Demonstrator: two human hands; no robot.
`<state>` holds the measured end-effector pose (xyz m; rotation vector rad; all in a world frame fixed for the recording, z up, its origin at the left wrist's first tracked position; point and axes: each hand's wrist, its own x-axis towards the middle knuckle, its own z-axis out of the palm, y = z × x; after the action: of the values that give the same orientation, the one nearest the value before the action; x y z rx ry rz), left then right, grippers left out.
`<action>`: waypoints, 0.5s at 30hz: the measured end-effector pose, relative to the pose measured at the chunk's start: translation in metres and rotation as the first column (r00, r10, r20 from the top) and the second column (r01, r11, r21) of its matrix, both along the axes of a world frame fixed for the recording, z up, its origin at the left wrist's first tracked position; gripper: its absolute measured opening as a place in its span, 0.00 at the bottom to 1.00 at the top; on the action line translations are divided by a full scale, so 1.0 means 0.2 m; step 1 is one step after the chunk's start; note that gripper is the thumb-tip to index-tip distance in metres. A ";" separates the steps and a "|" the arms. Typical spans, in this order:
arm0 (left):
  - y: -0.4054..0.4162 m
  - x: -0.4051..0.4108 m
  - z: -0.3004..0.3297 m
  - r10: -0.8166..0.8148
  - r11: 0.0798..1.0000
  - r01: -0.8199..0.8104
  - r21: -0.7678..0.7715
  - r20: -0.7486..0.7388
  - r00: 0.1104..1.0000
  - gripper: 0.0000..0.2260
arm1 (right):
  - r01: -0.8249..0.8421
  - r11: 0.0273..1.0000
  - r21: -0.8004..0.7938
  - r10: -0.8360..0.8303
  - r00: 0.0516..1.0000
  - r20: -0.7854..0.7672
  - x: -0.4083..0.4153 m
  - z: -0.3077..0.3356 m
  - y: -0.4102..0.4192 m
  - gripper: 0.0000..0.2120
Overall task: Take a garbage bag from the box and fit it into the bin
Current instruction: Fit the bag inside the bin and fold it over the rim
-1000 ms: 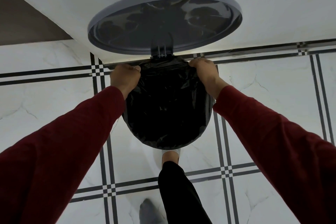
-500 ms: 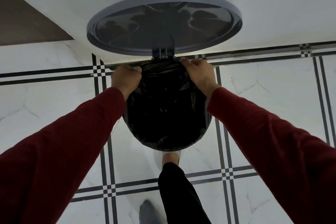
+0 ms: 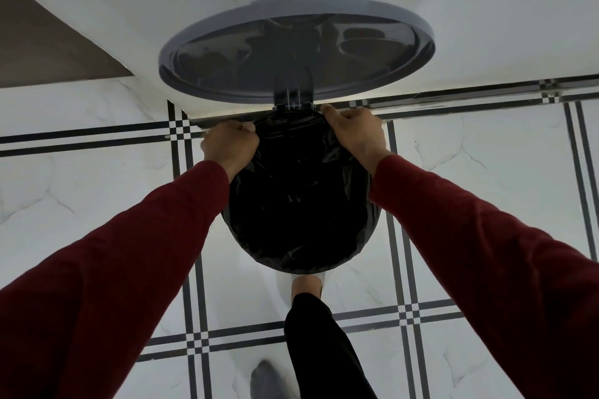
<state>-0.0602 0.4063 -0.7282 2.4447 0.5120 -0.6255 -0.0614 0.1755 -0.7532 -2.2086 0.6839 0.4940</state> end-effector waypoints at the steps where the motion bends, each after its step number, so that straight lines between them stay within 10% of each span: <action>1: 0.00 0.00 0.00 0.004 1.000 -0.004 -0.028 -0.003 1.000 0.15 | -0.003 1.000 -0.021 0.003 1.000 0.007 0.00 -0.01 0.00 0.32; 15: 0.06 0.09 -0.04 0.008 0.953 -0.064 -0.295 -0.187 0.982 0.13 | 0.009 0.998 -0.062 -0.011 1.000 -0.023 0.01 -0.04 0.01 0.32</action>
<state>-0.0428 0.4176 -0.7358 2.0989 0.4936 -0.8535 -0.0585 0.1768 -0.7611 -2.2590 0.7315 0.5007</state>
